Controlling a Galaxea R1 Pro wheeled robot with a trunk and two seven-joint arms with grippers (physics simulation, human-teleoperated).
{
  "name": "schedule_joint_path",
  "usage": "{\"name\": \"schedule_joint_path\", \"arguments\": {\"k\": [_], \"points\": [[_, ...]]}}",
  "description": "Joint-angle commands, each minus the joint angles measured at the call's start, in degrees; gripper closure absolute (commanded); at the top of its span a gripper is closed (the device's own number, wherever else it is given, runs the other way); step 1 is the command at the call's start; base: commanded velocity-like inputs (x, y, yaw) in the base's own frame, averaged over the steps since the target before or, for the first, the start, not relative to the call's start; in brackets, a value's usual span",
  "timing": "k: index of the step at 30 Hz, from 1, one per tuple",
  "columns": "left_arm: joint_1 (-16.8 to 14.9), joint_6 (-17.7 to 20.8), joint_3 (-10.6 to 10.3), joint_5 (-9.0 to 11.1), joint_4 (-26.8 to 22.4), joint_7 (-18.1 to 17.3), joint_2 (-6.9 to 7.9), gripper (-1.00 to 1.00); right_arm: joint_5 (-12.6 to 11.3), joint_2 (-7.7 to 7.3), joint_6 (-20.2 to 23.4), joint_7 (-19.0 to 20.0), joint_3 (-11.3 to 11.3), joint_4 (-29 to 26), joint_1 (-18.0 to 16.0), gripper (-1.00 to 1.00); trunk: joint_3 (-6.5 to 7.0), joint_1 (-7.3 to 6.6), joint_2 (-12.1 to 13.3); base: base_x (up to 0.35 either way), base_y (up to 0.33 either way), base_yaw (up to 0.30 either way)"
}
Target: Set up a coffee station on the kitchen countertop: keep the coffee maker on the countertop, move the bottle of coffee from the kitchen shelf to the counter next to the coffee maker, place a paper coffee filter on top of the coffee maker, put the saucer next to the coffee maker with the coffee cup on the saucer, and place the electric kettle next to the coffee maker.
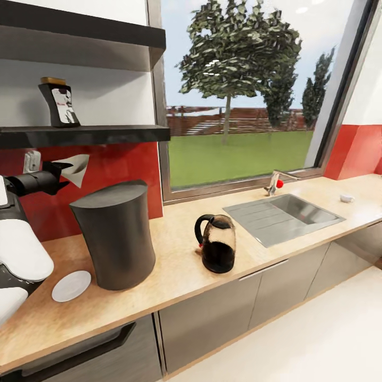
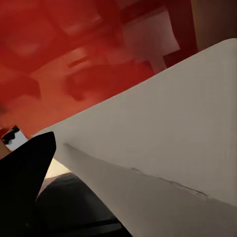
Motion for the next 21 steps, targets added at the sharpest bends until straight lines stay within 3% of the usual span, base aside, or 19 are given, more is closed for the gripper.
{"name": "schedule_joint_path", "arguments": {"k": [1,6,8,12,17,21], "points": [[-0.07,0.21,0.1,0.61,-0.02,0.54,0.02,1.0,0.0,0.0,-0.18,-0.02,-0.03,0.03,-0.04,-1.0,-0.14,0.04,-0.13,0.0,0.216,-0.015],[-0.07,0.21,0.11,0.61,-0.03,0.54,0.04,1.0,0.07,0.0,-0.26,0.05,0.03,-0.05,-0.04,-1.0,-0.14,0.04,-0.13,0.0,0.113,-0.002],[0.58,0.53,-0.55,1.21,0.63,0.67,0.7,1.0,0.16,0.32,-0.32,-0.01,0.11,-0.34,-0.14,-1.0,-0.14,0.04,-0.13,0.0,0.0,0.0],[1.88,0.47,0.25,2.22,0.61,0.91,0.68,1.0,0.09,0.54,-0.39,-0.31,-0.21,-1.3,-0.26,-1.0,-0.14,0.04,-0.13,0.0,0.0,0.0],[3.49,0.53,0.0,0.51,-0.03,0.89,0.99,1.0,0.06,0.53,-0.35,-0.38,-0.32,-2.92,-0.3,-1.0,-0.14,0.04,-0.13,0.0,0.0,0.0],[3.77,0.56,-0.06,0.28,-0.1,0.89,1.16,1.0,-0.01,0.53,-0.35,-0.33,-0.3,-4.21,-0.31,-1.0,-0.14,0.04,-0.13,0.0,0.0,0.0]]}}
